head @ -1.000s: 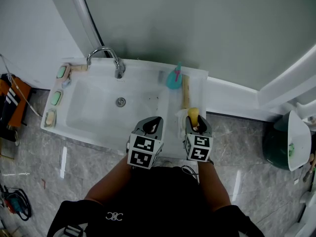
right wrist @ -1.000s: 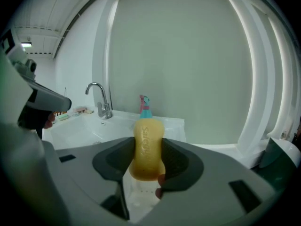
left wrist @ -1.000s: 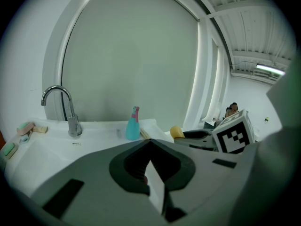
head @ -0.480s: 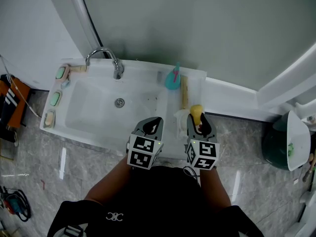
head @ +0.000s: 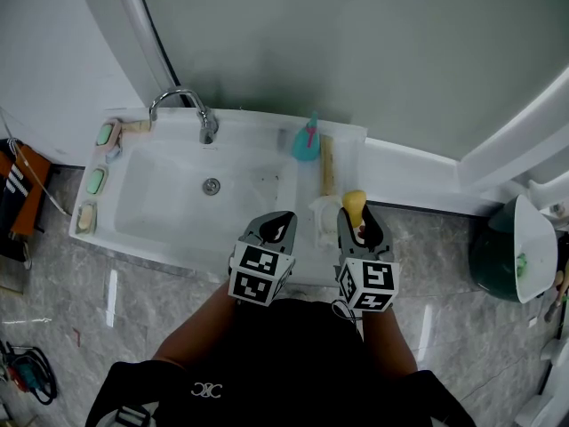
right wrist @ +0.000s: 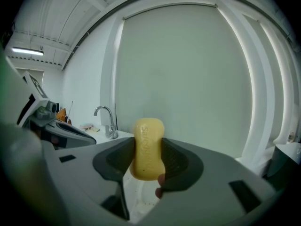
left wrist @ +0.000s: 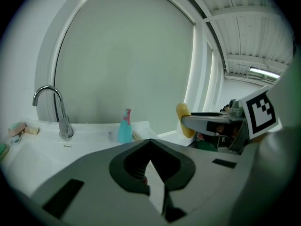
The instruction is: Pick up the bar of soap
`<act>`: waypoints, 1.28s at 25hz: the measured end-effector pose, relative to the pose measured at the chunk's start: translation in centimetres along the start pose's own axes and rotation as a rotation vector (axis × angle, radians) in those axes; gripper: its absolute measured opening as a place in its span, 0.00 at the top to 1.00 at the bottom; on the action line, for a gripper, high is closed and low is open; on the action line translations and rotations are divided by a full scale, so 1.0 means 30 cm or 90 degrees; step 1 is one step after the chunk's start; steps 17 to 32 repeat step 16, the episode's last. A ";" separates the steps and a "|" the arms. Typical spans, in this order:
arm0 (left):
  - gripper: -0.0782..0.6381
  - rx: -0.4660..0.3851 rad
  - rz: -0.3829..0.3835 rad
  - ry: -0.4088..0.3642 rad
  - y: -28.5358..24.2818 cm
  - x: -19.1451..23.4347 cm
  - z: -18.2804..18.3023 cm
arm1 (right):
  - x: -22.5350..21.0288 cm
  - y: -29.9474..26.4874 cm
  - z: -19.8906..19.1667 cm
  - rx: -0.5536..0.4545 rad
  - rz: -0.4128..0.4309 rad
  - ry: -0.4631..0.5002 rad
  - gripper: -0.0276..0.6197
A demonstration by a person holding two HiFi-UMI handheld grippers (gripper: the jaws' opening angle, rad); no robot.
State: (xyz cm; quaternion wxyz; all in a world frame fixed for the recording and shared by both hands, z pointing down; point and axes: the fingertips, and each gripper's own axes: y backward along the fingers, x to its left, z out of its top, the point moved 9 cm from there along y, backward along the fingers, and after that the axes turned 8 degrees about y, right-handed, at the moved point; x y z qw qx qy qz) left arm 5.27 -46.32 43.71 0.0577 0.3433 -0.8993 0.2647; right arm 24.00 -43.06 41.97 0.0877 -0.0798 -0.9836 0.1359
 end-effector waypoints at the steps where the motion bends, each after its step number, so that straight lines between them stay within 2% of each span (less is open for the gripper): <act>1: 0.89 -0.001 -0.002 -0.002 0.000 -0.003 -0.001 | -0.002 0.003 -0.001 0.000 -0.001 -0.002 0.66; 16: 0.89 -0.006 -0.018 -0.022 0.012 -0.051 -0.020 | -0.012 0.083 0.022 -0.022 0.006 -0.018 0.67; 32: 0.89 -0.006 -0.018 -0.022 0.012 -0.051 -0.020 | -0.012 0.083 0.022 -0.022 0.006 -0.018 0.67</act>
